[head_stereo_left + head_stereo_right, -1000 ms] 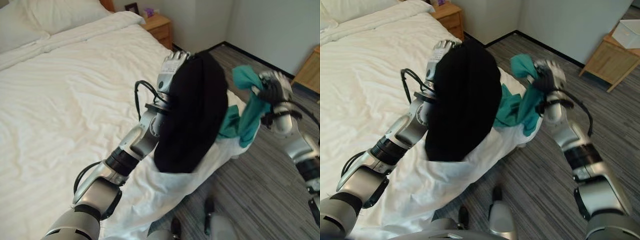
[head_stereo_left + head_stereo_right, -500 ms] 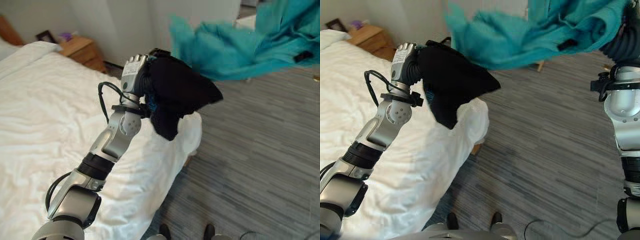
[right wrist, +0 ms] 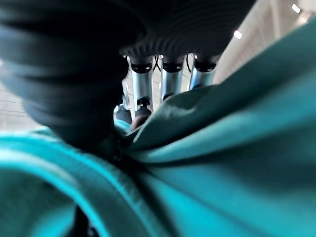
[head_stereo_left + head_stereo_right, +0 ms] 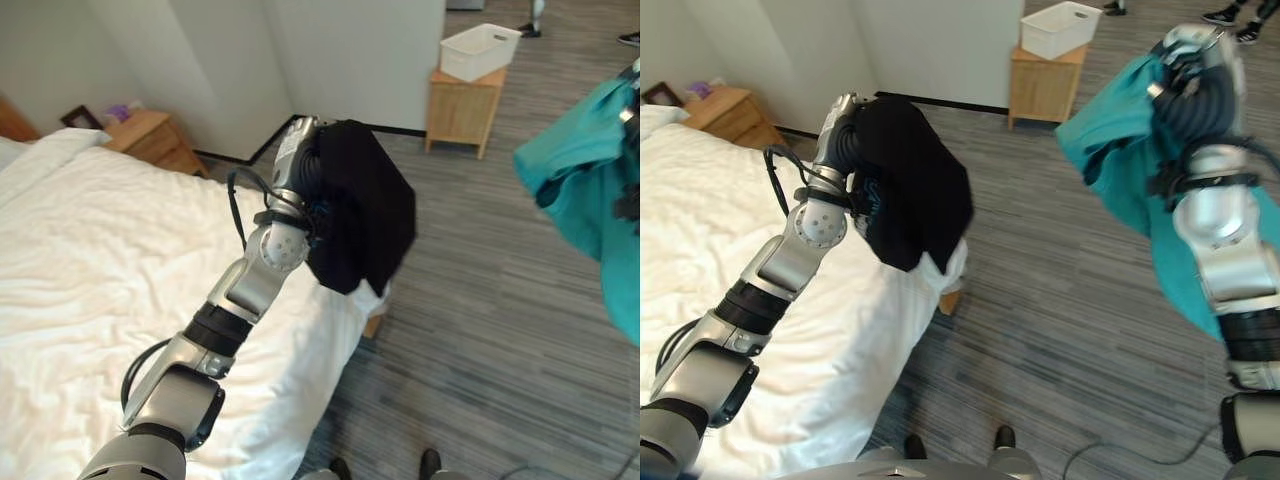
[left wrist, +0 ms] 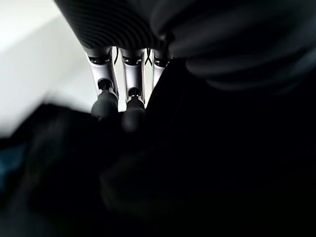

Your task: Pick up bed clothes into laundry basket.

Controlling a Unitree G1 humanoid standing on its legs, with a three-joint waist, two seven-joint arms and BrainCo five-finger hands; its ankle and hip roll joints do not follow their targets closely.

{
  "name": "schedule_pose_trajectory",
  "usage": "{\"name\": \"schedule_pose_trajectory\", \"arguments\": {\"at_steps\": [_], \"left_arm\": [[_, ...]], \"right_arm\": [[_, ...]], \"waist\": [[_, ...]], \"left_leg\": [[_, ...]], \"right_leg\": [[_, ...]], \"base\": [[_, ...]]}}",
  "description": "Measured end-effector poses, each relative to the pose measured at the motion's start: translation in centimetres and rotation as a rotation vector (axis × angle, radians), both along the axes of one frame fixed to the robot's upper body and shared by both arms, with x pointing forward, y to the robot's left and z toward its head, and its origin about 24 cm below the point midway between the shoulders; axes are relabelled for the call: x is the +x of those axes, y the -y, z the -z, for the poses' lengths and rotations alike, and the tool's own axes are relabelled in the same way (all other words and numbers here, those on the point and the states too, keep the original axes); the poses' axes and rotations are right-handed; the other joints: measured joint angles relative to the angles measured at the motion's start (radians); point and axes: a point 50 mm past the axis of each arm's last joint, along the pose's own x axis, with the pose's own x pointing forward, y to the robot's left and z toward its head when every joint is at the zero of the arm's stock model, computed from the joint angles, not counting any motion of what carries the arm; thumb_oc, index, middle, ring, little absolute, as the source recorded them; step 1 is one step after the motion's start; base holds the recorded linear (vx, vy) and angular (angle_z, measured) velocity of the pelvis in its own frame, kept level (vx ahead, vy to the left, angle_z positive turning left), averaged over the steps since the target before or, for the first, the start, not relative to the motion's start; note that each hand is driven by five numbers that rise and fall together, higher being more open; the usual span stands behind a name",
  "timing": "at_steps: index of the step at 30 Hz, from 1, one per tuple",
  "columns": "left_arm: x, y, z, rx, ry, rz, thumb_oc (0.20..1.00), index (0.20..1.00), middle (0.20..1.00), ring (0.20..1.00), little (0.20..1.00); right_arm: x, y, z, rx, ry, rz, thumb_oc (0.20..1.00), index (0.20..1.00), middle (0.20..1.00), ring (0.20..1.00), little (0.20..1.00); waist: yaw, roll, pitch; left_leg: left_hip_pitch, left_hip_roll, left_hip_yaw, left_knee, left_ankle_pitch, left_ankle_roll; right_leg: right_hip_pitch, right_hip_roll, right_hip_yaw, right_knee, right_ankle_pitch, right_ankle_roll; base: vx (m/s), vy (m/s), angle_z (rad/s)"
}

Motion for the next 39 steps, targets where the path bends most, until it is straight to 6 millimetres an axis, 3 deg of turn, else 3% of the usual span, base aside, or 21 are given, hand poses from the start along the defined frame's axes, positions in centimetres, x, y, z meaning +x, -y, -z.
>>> {"name": "schedule_pose_trajectory", "arguments": {"at_steps": [1,3,5,7,10,12,14,18,20,23,24,25,28,30,33,34,35,36,37,38,39], "left_arm": [[-0.4,0.4,0.1,-0.04,-0.003,0.039,0.2,0.2,0.2,0.2,0.2],[-1.1,1.5,0.0,-0.08,-0.003,0.117,0.2,0.2,0.2,0.2,0.2],[-1.5,2.2,0.5,-0.138,-0.025,0.166,0.2,0.2,0.2,0.2,0.2],[-2.3,2.8,3.2,-0.174,-0.117,0.192,0.2,0.2,0.2,0.2,0.2],[-2.7,2.9,5.3,-0.197,-0.206,0.206,0.2,0.2,0.2,0.2,0.2],[-2.9,3.2,5.9,-0.214,-0.232,0.211,0.2,0.2,0.2,0.2,0.2],[-2.7,3.0,6.2,-0.208,-0.244,0.194,0.2,0.2,0.2,0.2,0.2],[-2.2,2.5,7.3,-0.165,-0.296,0.158,0.2,0.2,0.2,0.2,0.2],[-2.1,1.8,7.4,-0.141,-0.296,0.137,0.2,0.2,0.2,0.2,0.2],[-1.3,2.3,7.1,-0.118,-0.301,0.136,0.2,0.2,0.2,0.2,0.2],[-1.2,3.0,7.2,-0.131,-0.308,0.142,0.2,0.2,0.2,0.2,0.2],[-1.1,3.6,7.6,-0.109,-0.329,0.155,0.2,0.2,0.2,0.2,0.2],[-1.2,4.4,7.6,-0.086,-0.329,0.178,0.2,0.2,0.2,0.2,0.2],[-1.0,3.9,7.6,-0.079,-0.326,0.162,0.2,0.2,0.2,0.2,0.2],[-0.8,3.4,7.2,-0.095,-0.31,0.131,0.2,0.2,0.2,0.2,0.2],[-0.8,3.5,7.4,-0.088,-0.309,0.122,0.2,0.2,0.2,0.2,0.2],[-0.8,3.4,7.4,-0.076,-0.305,0.113,0.2,0.2,0.2,0.2,0.2],[-0.8,3.3,7.6,-0.074,-0.311,0.108,0.2,0.2,0.2,0.2,0.2],[-0.9,3.3,7.9,-0.077,-0.324,0.105,0.2,0.2,0.2,0.2,0.2],[-1.0,3.3,8.3,-0.082,-0.338,0.102,0.2,0.2,0.2,0.2,0.2],[-1.2,3.3,8.7,-0.087,-0.351,0.098,0.2,0.2,0.2,0.2,0.2]], "right_arm": [[0.0,-0.5,1.3,0.033,-0.042,-0.022,0.2,0.2,0.2,0.2,0.2],[0.1,-1.5,3.6,0.064,-0.129,-0.067,0.2,0.2,0.2,0.2,0.2],[0.1,-2.1,5.0,0.095,-0.173,-0.084,0.2,0.2,0.2,0.2,0.2],[0.5,-5.2,8.2,0.167,-0.279,-0.167,0.2,0.2,0.2,0.2,0.2],[0.5,-6.7,9.7,0.149,-0.344,-0.205,0.2,0.2,0.2,0.2,0.2],[0.5,-6.3,10.4,0.123,-0.371,-0.168,0.2,0.2,0.2,0.2,0.2],[0.7,-6.7,10.6,0.135,-0.377,-0.168,0.2,0.2,0.2,0.2,0.2],[0.8,-7.9,10.5,0.109,-0.369,-0.191,0.2,0.2,0.2,0.2,0.2],[0.8,-8.4,10.6,0.12,-0.37,-0.205,0.2,0.2,0.2,0.2,0.2],[0.8,-9.0,10.6,0.115,-0.362,-0.204,0.2,0.2,0.2,0.2,0.2],[0.7,-9.3,10.3,0.144,-0.344,-0.207,0.2,0.2,0.2,0.2,0.2],[0.6,-9.5,10.2,0.153,-0.338,-0.207,0.2,0.2,0.2,0.2,0.2],[0.6,-9.6,9.9,0.133,-0.303,-0.189,0.2,0.2,0.2,0.2,0.2],[0.6,-9.5,9.9,0.125,-0.302,-0.183,0.2,0.2,0.2,0.2,0.2],[0.6,-9.5,9.9,0.103,-0.298,-0.166,0.2,0.2,0.2,0.2,0.2],[0.8,-9.4,10.1,0.108,-0.306,-0.157,0.2,0.2,0.2,0.2,0.2],[1.1,-9.4,10.8,0.117,-0.336,-0.14,0.2,0.2,0.2,0.2,0.2],[1.1,-9.3,11.1,0.113,-0.351,-0.133,0.2,0.2,0.2,0.2,0.2],[1.1,-9.0,11.6,0.095,-0.369,-0.117,0.2,0.2,0.2,0.2,0.2],[1.0,-8.7,12.2,0.067,-0.392,-0.1,0.2,0.2,0.2,0.2,0.2],[1.0,-8.6,12.7,0.048,-0.415,-0.092,0.2,0.2,0.2,0.2,0.2]], "waist": [[0.004,-0.003,0.006],[0.009,0.021,0.024],[0.007,0.034,0.038],[0.006,0.05,0.048],[0.026,0.108,0.073],[0.043,0.164,0.07],[0.071,0.124,0.097],[0.074,0.08,0.107],[0.115,0.032,0.099],[0.055,0.011,0.1],[0.026,0.01,0.12],[-0.005,0.019,0.122],[-0.03,0.027,0.121],[-0.033,0.027,0.121],[-0.072,0.038,0.109],[-0.089,0.058,0.089],[-0.075,0.033,0.072],[-0.074,0.025,0.066],[-0.078,0.031,0.057],[-0.075,0.049,0.042],[-0.066,0.079,0.023]], "left_leg": [[-0.01,-0.032,-0.089,-0.003,-0.032,-0.018],[-0.041,-0.107,-0.166,-0.097,-0.032,-0.016],[-0.075,-0.144,-0.162,-0.162,-0.01,0.016],[-0.126,-0.207,-0.167,-0.286,0.029,0.056],[-0.187,-0.21,-0.184,-0.33,0.032,0.047],[-0.194,-0.171,-0.253,-0.332,-0.011,-0.007],[-0.173,-0.178,-0.223,-0.302,0.029,-0.008],[-0.102,-0.216,-0.159,-0.302,0.063,0.043],[-0.051,-0.225,-0.079,-0.3,0.074,0.113],[-0.006,-0.231,-0.147,-0.304,0.055,0.149],[0.019,-0.234,-0.204,-0.278,0.031,0.187],[0.041,-0.243,-0.267,-0.282,0.024,0.177],[0.108,-0.262,-0.329,-0.304,-0.02,0.166],[0.155,-0.278,-0.343,-0.306,-0.032,0.176],[0.236,-0.281,-0.381,-0.307,-0.103,0.18],[0.263,-0.261,-0.362,-0.325,-0.158,0.16],[0.326,-0.284,-0.314,-0.344,-0.16,0.162],[0.371,-0.3,-0.298,-0.351,-0.168,0.15],[0.42,-0.306,-0.283,-0.345,-0.179,0.132],[0.449,-0.295,-0.281,-0.308,-0.19,0.115],[0.447,-0.277,-0.283,-0.262,-0.191,0.112]], "right_leg": [[-0.004,-0.005,0.018,0.0,0.002,-0.005],[-0.02,0.002,0.08,0.0,-0.003,-0.014],[-0.028,0.003,0.104,-0.001,0.004,-0.017],[-0.046,0.01,0.189,-0.001,-0.008,-0.011],[-0.054,0.047,0.238,-0.001,-0.013,-0.013],[-0.043,0.102,0.286,0.0,-0.037,0.006],[-0.05,0.085,0.36,0.044,-0.108,0.01],[-0.007,0.039,0.312,0.143,-0.193,0.06],[-0.046,0.028,0.286,0.321,-0.278,0.111],[-0.271,0.059,0.219,0.805,-0.243,0.245],[-0.408,0.107,0.253,1.055,-0.243,0.235],[-0.457,0.106,0.234,1.066,-0.256,0.174],[-0.512,0.102,0.225,0.766,-0.244,0.078],[-0.518,0.1,0.195,0.599,-0.198,0.056],[-0.493,0.117,0.073,0.252,-0.057,0.023],[-0.484,0.109,-0.072,0.174,-0.051,0.031],[-0.46,0.085,-0.239,0.113,-0.025,-0.005],[-0.432,0.062,-0.307,0.12,-0.025,-0.03],[-0.398,0.06,-0.306,0.129,0.086,-0.126],[-0.369,0.067,-0.282,0.156,0.16,-0.186],[-0.355,0.096,-0.269,0.175,0.13,-0.191]], "base": [[0.1,-0.109,-0.8],[0.16,-0.052,-0.84],[0.2,0.019,-0.74],[0.22,-0.003,-1.0],[0.16,-0.034,-0.97],[0.41,0.082,-0.84],[0.43,0.123,-1.11],[0.34,0.068,-0.63],[0.21,0.036,-0.82],[0.23,0.11,0.31],[0.33,0.031,1.31],[0.41,-0.017,1.46],[0.24,-0.045,1.02],[0.43,-0.101,0.58],[0.52,-0.132,0.66],[0.32,-0.077,0.29],[0.45,-0.091,0.16],[0.5,-0.083,-0.11],[0.54,-0.085,-0.08],[0.55,-0.101,-0.27],[0.42,-0.095,-0.55]]}}
